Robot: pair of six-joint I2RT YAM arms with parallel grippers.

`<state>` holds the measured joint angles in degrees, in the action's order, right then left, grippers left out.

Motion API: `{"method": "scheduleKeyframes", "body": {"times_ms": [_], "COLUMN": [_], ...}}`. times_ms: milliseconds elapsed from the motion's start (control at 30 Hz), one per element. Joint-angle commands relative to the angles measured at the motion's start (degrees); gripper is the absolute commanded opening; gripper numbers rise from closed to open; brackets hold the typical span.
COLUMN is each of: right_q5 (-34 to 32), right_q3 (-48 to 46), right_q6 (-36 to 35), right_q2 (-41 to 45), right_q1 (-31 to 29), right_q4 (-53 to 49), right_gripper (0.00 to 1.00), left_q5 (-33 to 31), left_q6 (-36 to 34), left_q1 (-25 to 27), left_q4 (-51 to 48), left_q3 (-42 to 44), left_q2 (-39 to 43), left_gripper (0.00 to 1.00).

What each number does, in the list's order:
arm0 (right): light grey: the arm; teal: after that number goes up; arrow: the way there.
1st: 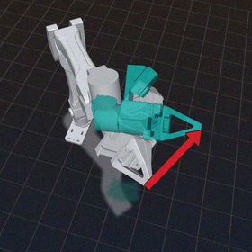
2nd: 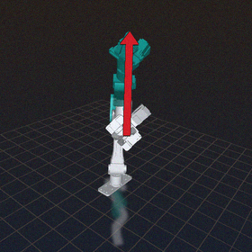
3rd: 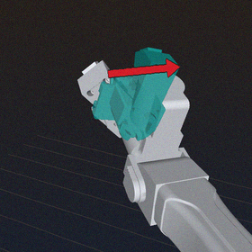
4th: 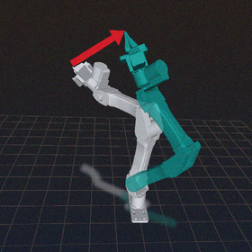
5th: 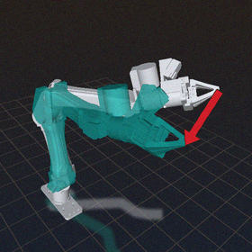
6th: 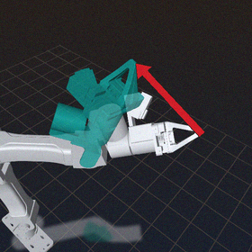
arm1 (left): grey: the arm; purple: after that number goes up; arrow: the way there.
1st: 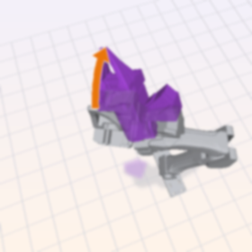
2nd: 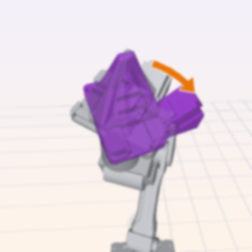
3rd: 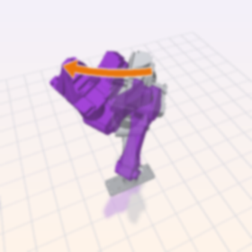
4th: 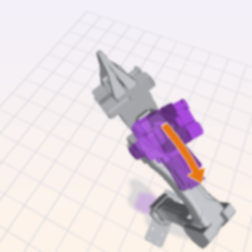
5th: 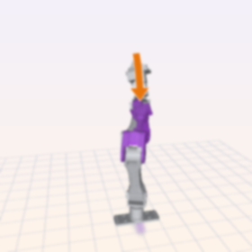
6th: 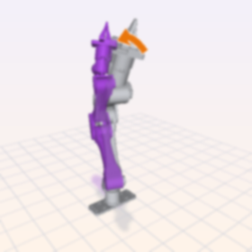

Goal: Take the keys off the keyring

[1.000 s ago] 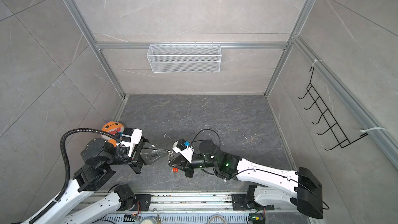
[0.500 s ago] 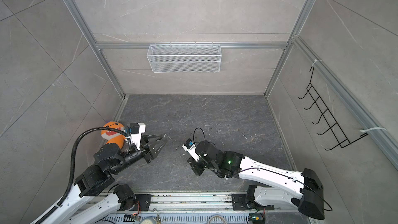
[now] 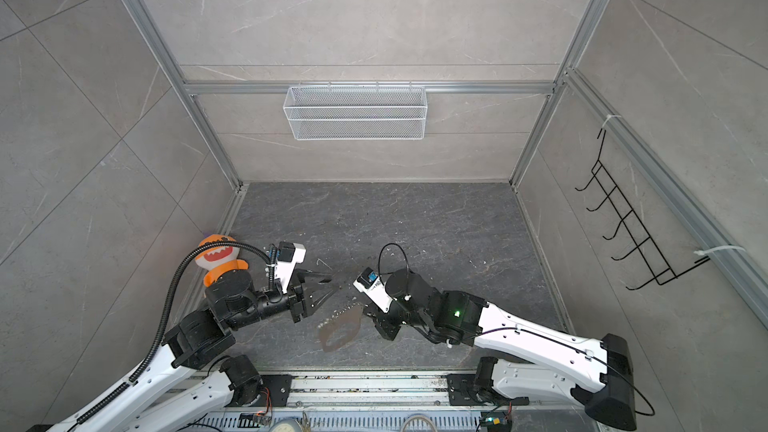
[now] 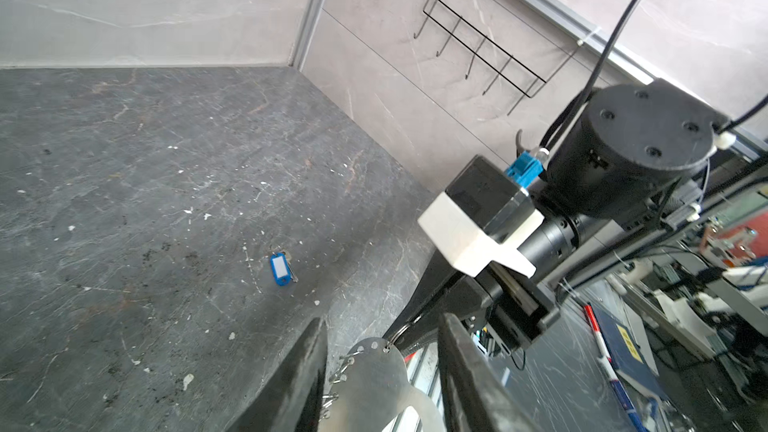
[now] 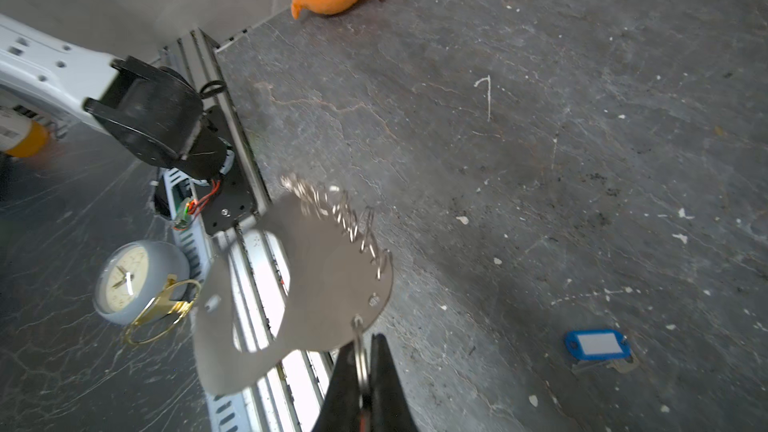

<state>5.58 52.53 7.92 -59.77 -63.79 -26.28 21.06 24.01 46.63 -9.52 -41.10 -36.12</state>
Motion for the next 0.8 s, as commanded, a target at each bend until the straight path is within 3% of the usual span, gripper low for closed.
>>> {"method": "scheduleKeyframes", "body": {"times_ms": [0, 267, 767], "right_q5": [3.67, 8.57, 12.96], "right_q3": [1.72, 0.95, -0.85], "right_q6": [-3.26, -4.95, -4.94], "right_q2": [2.53, 5.96, 7.73], "right_q1": [-0.24, -0.19, 0.15], "right_q4": [3.37, 8.03, 12.28], "right_gripper": [0.00, 0.00, 0.00], "left_q5": [9.34, 18.53, 24.15], "left_q6": [-1.76, -0.98, -0.30], "left_q1": [-0.05, -0.05, 0.56], "left_q4": [5.80, 10.28, 14.26], "left_q3": [-0.26, 0.52, -0.41], "left_q2": [0.17, -1.50, -6.77], "left_gripper": [0.45, 0.42, 0.23]}}
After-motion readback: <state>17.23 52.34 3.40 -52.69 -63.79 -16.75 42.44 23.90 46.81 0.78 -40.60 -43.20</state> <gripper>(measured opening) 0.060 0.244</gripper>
